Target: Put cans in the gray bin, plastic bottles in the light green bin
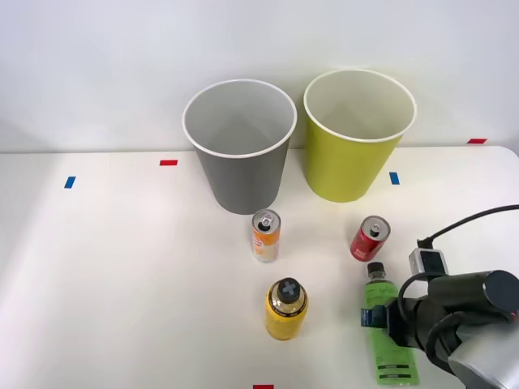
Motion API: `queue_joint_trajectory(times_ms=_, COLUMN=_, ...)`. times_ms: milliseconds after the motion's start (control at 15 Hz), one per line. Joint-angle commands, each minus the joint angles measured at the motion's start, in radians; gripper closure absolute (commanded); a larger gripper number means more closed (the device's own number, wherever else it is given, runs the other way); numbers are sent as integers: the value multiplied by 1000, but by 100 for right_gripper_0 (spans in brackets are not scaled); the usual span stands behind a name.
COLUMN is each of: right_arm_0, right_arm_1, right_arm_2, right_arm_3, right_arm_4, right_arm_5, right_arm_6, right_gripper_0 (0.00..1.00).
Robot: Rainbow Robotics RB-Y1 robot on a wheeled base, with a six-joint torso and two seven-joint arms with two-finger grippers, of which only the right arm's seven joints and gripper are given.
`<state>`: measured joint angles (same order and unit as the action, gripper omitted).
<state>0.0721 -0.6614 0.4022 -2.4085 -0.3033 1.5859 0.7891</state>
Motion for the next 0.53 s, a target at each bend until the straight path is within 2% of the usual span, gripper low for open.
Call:
queue_joint_trajectory(times_ms=67, right_arm_0=-26, right_arm_1=36, right_arm_2=1, right_arm_3=43, right_arm_4=1, right_arm_5=0, right_arm_6=7, right_gripper_0=0)
queue_joint_trajectory(times_ms=533, right_arm_0=-41, right_arm_1=69, right_arm_2=0, right_arm_3=98, right_arm_4=26, right_arm_5=0, right_arm_6=16, right_gripper_0=0)
